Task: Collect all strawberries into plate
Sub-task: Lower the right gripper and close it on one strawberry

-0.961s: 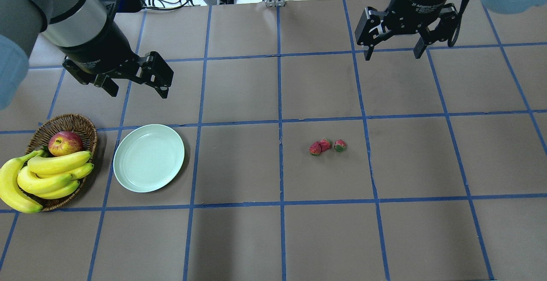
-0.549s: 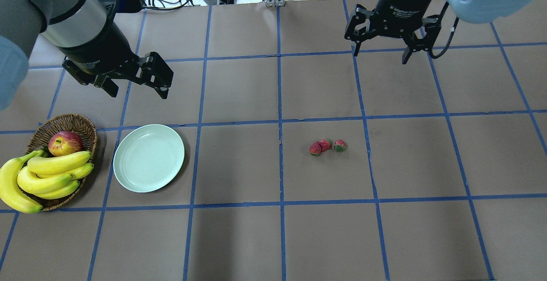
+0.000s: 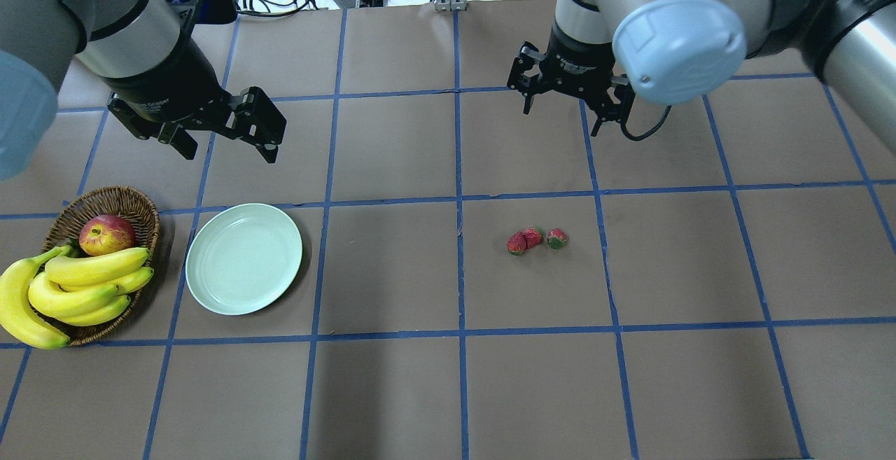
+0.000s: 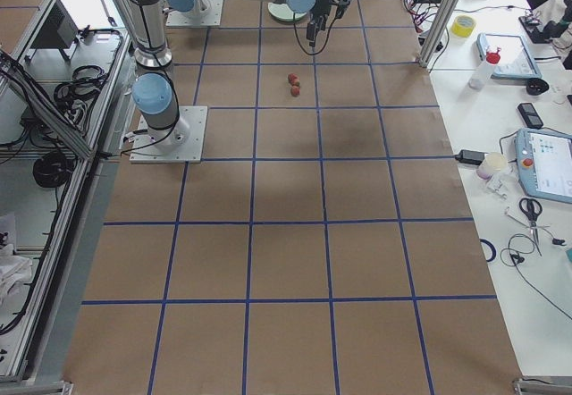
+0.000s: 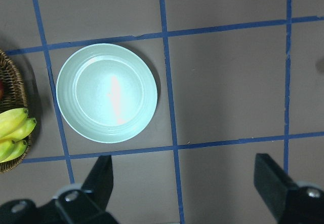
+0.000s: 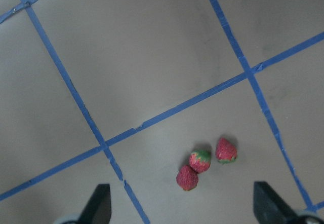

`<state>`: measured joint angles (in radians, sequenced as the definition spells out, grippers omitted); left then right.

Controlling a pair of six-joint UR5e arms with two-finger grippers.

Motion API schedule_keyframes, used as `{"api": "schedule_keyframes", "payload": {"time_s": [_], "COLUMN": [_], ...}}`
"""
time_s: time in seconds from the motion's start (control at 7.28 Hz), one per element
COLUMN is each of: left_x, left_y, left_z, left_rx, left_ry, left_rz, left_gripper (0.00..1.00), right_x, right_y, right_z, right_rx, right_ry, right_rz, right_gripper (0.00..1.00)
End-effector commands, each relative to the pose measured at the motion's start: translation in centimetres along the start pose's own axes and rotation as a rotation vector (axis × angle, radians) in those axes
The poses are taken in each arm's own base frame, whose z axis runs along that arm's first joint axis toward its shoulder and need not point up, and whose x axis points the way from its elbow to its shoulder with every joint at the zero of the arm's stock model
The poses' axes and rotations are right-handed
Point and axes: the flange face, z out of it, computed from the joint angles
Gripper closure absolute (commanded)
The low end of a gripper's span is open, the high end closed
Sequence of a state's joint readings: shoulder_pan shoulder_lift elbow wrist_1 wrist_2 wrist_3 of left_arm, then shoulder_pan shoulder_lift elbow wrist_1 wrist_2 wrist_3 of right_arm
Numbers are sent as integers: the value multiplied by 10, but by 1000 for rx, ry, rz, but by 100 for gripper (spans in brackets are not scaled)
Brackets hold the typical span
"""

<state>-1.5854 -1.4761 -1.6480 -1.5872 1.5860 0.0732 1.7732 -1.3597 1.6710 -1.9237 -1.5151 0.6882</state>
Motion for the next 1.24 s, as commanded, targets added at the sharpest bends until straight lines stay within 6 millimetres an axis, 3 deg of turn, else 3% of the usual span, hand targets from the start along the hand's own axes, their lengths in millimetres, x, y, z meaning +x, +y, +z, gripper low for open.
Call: {"api": "schedule_keyframes", "payload": {"time_s": [0.0,0.27,0.41,0.69,0.82,0.96,1.1], "left_x": [0,-2,-2,-1,-1,-1,-1], "left_y": [0,-3,-5,-9,-9,-11,-11], "left_z": [9,11,14,20,20,19,17], "left_rx": [-16,-20,-26,-34,-34,-19,-11], "left_ry": [4,-3,-1,10,11,10,10], "left_rz": [0,-2,-3,-18,-18,-19,-10], "left_gripper": [0,0,0,0,0,0,0], "right_x": [-1,15,19,14,11,15,16], "right_y": [25,43,46,42,41,42,42], "right_z": [60,111,127,155,166,177,179], "right_rx": [-22,-100,-121,-174,-201,-209,-200], "right_ry": [-87,-12,13,40,40,65,76], "right_rz": [82,291,344,381,386,383,377], "right_gripper": [0,0,0,0,7,7,7]}}
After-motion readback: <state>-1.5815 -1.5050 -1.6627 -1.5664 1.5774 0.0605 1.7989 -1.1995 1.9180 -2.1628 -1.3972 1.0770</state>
